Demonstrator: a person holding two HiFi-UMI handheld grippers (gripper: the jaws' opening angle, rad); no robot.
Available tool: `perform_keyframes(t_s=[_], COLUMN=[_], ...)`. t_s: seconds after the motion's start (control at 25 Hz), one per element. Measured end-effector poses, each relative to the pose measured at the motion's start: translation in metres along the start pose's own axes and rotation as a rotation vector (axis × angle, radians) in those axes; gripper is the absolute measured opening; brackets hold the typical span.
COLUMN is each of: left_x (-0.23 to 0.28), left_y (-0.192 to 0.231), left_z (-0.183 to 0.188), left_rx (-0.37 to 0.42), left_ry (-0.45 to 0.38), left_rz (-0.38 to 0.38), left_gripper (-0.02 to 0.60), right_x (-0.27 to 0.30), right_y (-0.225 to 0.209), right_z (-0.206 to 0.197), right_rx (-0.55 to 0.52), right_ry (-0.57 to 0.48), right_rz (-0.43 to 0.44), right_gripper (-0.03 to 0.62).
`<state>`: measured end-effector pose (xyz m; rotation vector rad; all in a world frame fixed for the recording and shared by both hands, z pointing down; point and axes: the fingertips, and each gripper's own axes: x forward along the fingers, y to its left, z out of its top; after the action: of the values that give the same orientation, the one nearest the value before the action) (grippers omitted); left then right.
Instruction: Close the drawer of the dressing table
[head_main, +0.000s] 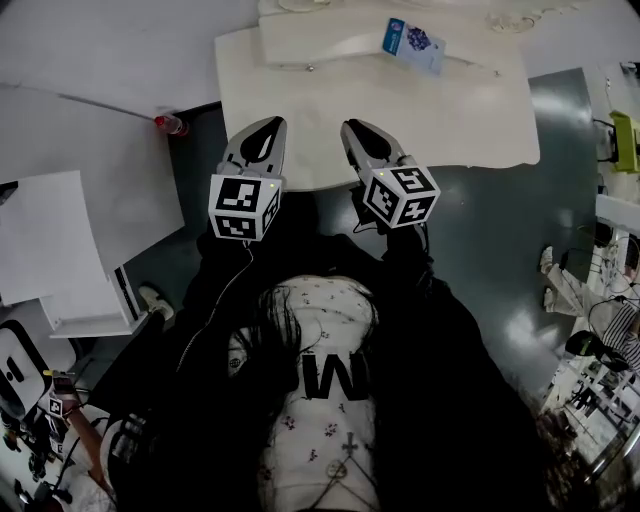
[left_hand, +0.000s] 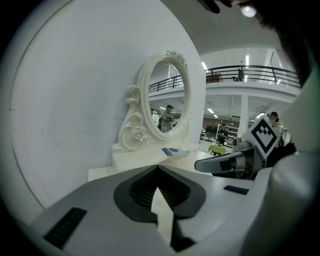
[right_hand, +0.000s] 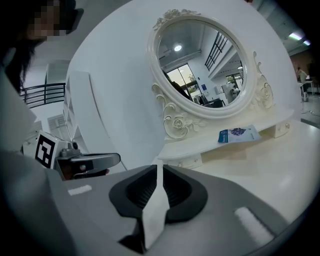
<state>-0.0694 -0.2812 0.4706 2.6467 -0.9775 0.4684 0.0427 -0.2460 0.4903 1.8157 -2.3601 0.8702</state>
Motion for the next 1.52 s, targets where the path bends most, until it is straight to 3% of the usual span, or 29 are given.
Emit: perform_keyframes(t_s=[0.24,0.52,1.04,1.24,1.52], left_x=[-0.017,-0.041,-0.099,-0.115,-0.139], left_y=[-0.038,-0.118,-0.237,-0.267,-0.278], left_z=[0.007,-0.006,-0.066,-0.076,-0.078], left_rx=[-0.027,-0.014,0.021,0.043,0.062], left_ry=[-0.045,-0.063,-0.035,-0.023,-0.042], left_rz=[0.016,0.008,-0.023,-0.032,-0.01], left_gripper=[0.0,0.0,0.0,0.0,0.0], right_x=[-0.048,-0.123,-0.253,-0.278,-0.287], right_y=[-0.008,-0.022,-0.022,-0.013,0.01], right_z=[0.002,-0.008,-0.074,-0.089,-0.094], right_rx=[-0.02,-0.032,-0.028,-0.028,-0.067], right_ry=[-0.038,-0.076,-0.113,-0.116,-0.117], right_rz=[0.007,0.014,-0.011,0.014,0.073], right_gripper=[0.048,0.047,0.046,0.046,0.046])
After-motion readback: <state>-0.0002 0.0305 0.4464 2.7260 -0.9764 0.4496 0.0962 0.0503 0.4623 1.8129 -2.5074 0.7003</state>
